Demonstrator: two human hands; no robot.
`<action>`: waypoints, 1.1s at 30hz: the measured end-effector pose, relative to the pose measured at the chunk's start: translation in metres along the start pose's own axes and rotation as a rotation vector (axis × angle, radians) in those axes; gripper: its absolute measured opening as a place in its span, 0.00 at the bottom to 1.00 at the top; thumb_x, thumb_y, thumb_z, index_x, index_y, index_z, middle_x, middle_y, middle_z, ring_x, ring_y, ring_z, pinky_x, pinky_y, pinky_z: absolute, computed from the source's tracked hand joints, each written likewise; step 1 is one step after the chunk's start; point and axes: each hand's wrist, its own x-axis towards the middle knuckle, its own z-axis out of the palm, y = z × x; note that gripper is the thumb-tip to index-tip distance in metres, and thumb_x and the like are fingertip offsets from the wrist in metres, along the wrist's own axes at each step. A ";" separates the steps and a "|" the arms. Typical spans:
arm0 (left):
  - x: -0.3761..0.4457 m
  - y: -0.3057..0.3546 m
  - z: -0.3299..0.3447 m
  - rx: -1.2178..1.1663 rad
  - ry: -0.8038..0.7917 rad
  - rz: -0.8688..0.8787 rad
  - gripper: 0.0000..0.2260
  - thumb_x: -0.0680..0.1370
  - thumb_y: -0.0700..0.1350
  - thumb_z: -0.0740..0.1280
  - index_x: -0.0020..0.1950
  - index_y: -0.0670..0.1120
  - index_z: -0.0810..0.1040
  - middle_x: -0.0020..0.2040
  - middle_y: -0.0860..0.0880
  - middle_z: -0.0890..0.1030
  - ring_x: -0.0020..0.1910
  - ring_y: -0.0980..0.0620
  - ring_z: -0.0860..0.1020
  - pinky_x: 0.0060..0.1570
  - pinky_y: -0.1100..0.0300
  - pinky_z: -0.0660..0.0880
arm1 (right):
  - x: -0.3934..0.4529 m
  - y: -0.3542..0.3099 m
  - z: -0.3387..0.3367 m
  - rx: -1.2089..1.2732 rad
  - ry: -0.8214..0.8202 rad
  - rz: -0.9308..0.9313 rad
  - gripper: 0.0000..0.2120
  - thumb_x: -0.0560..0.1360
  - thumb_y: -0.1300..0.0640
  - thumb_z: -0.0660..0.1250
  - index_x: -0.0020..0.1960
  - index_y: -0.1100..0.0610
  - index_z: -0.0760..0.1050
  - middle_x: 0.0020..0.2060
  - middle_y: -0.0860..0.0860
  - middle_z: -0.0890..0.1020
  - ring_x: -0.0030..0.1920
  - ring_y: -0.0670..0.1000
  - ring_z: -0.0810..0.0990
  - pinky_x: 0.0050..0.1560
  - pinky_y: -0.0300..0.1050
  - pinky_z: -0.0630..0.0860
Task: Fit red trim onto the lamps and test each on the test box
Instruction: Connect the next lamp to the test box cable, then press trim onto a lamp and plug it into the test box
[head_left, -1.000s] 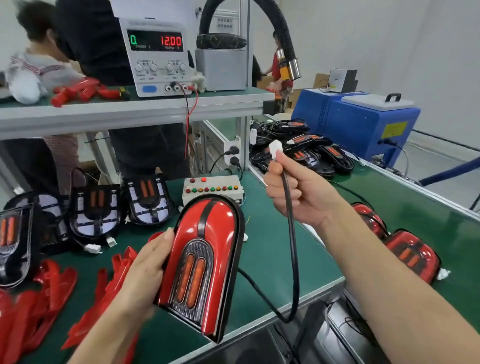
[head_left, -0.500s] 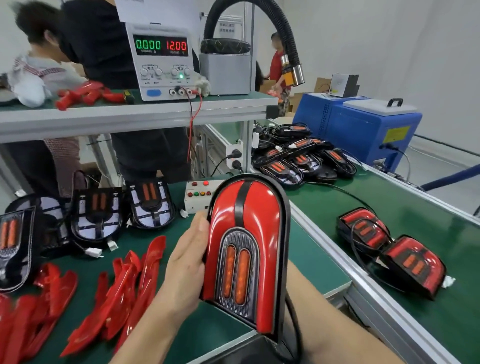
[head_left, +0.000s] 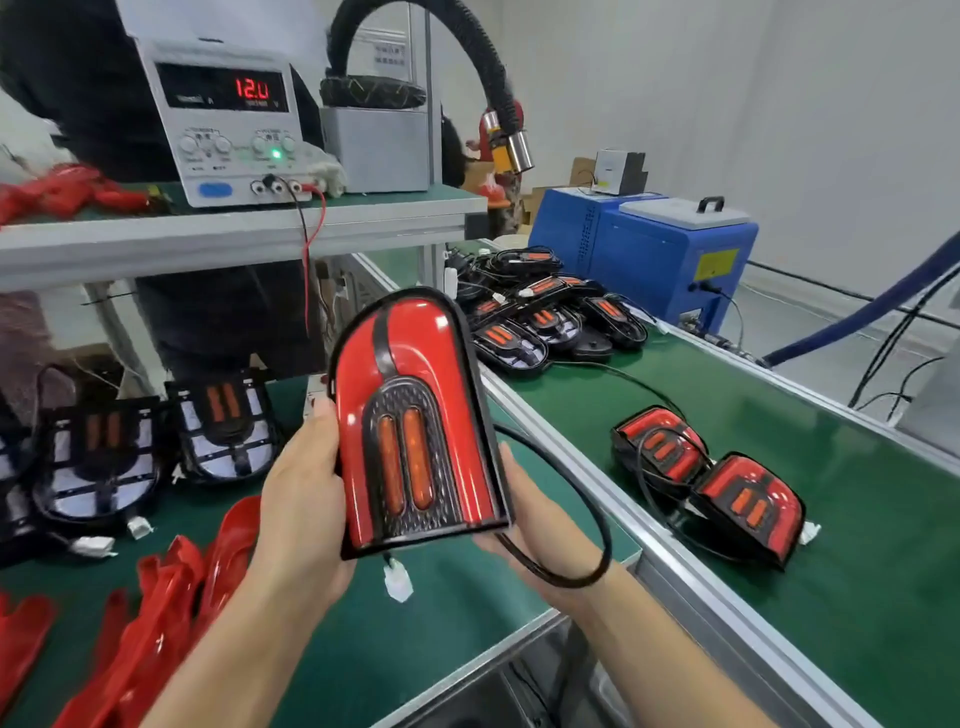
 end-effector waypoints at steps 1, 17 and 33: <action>0.008 -0.001 0.003 -0.049 0.001 -0.027 0.19 0.86 0.55 0.56 0.59 0.49 0.85 0.54 0.47 0.87 0.52 0.48 0.86 0.40 0.53 0.84 | -0.002 0.003 -0.005 0.066 0.021 -0.019 0.30 0.83 0.39 0.47 0.75 0.54 0.70 0.62 0.44 0.82 0.57 0.39 0.81 0.59 0.38 0.73; 0.056 -0.068 0.096 -0.003 -0.089 -0.255 0.18 0.87 0.54 0.55 0.64 0.46 0.80 0.54 0.47 0.87 0.52 0.49 0.86 0.54 0.48 0.81 | 0.001 0.003 -0.045 0.161 0.600 -0.264 0.20 0.67 0.37 0.76 0.55 0.43 0.84 0.54 0.53 0.87 0.60 0.58 0.84 0.67 0.62 0.76; -0.045 -0.148 0.276 0.161 -0.742 -0.747 0.17 0.84 0.57 0.61 0.51 0.43 0.77 0.33 0.49 0.85 0.31 0.53 0.84 0.27 0.64 0.76 | -0.134 -0.001 -0.161 0.858 1.340 -0.703 0.18 0.84 0.53 0.63 0.70 0.63 0.72 0.60 0.59 0.84 0.60 0.58 0.84 0.59 0.55 0.81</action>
